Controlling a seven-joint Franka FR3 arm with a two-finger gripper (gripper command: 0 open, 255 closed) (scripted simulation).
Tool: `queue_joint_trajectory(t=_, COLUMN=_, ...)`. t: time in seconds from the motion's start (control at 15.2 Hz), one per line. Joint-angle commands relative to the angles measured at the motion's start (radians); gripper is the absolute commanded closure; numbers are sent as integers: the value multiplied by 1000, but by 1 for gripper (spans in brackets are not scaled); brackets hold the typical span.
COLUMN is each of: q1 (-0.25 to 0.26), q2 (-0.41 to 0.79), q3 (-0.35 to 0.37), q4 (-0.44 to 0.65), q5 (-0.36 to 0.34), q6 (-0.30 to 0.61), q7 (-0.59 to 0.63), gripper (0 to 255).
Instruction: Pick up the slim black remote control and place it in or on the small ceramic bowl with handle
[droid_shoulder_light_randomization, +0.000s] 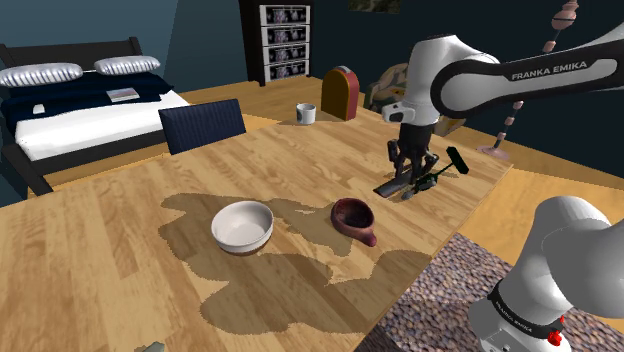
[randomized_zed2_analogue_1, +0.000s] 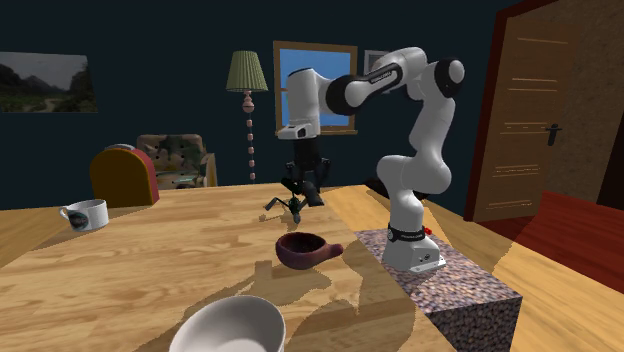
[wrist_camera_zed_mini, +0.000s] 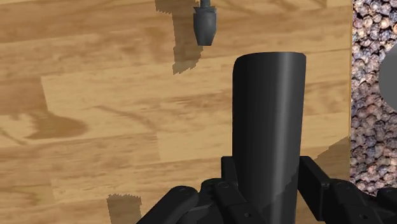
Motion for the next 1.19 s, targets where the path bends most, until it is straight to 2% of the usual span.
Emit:
queue_joint_trajectory(t=0.0, q1=26, q2=39, q3=24, q4=25, q5=27, q6=12, q7=32, gripper=255)
queue_joint_trajectory(t=0.53, q1=118, q2=252, q3=103, q4=179, q5=121, q6=65, q7=143, gripper=255)
queue_joint_trajectory(t=1.12, q1=119, q2=297, q3=95, q4=95, q5=125, q6=193, q7=136, gripper=255)
